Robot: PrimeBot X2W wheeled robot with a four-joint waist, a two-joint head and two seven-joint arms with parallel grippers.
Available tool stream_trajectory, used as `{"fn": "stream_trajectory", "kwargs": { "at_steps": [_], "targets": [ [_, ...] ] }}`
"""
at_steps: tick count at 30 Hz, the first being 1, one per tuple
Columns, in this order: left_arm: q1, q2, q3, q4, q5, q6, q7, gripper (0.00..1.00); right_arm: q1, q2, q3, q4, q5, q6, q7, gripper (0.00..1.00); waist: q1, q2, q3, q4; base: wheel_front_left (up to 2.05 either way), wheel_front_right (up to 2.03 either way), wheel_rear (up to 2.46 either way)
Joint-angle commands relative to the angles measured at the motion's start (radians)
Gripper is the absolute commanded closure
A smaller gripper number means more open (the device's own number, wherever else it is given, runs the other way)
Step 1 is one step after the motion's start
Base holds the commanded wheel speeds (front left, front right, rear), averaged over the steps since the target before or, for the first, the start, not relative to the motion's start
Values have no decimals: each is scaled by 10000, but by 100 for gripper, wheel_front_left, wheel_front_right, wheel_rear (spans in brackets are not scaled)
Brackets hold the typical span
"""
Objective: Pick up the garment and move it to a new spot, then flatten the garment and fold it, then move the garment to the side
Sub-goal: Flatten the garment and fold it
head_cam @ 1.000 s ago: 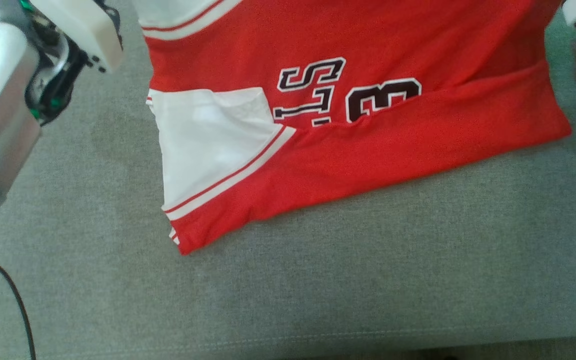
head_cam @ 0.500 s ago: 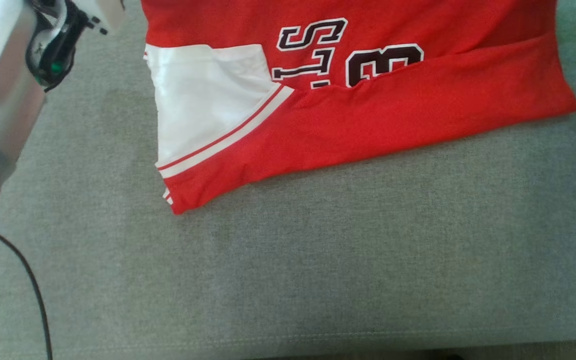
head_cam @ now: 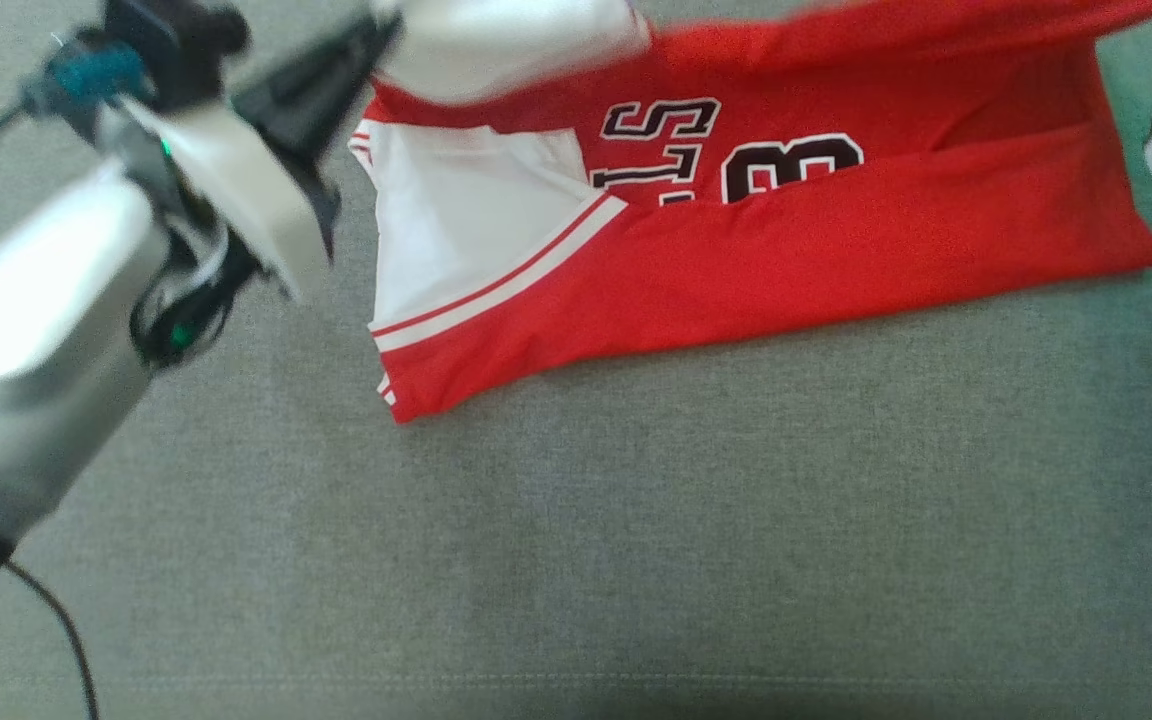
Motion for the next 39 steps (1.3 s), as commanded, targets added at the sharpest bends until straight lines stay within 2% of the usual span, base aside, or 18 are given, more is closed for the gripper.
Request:
{"fn": "stream_trajectory", "kwargs": {
  "at_steps": [1,5,12,23,31,32,33,38,39],
  "targets": [
    [-169,744,180,-569,-159,8,160,100,265,-428,159,-349,276,-9,96,100,1,-1,-173,59,0,0,0],
    [248,1423,-392,-1257,-412,6,526,100,703,-876,454,-527,764,-9,235,100,1,-1,-425,82,0,0,0],
    [851,1905,-1092,-2065,-1026,5,1079,100,1281,-1389,995,-899,1501,-9,918,100,1,-1,-725,3,0,0,0],
    [1463,2149,-1557,-2763,-1057,5,1973,100,1833,-1991,1778,-1433,2462,-9,2499,100,1,-1,-1004,-166,0,0,0],
    [1743,1895,-1608,-2543,-751,4,2324,100,2119,-2148,2017,-1525,3192,-9,3850,100,1,-1,-1005,-239,0,0,0],
    [1794,1804,-1610,-2381,-745,4,2264,19,2146,-2154,1959,-1385,3306,-9,4057,60,1,-1,-1002,-267,0,0,0],
    [1831,1765,-1611,-2259,-778,4,2259,0,2156,-2127,1931,-1295,3352,-9,4167,0,1,-1,-1016,-280,0,0,0],
    [1876,1549,-1392,-1697,-953,28,1690,0,2002,-2027,1697,-1206,3317,-9,3945,0,1,-1,-1170,-364,0,0,0],
    [1871,1479,-1201,-1561,-1049,148,1434,0,1979,-1984,1612,-1180,3349,-9,3847,0,1,-1,-1247,-379,0,0,0]
  ]
}}
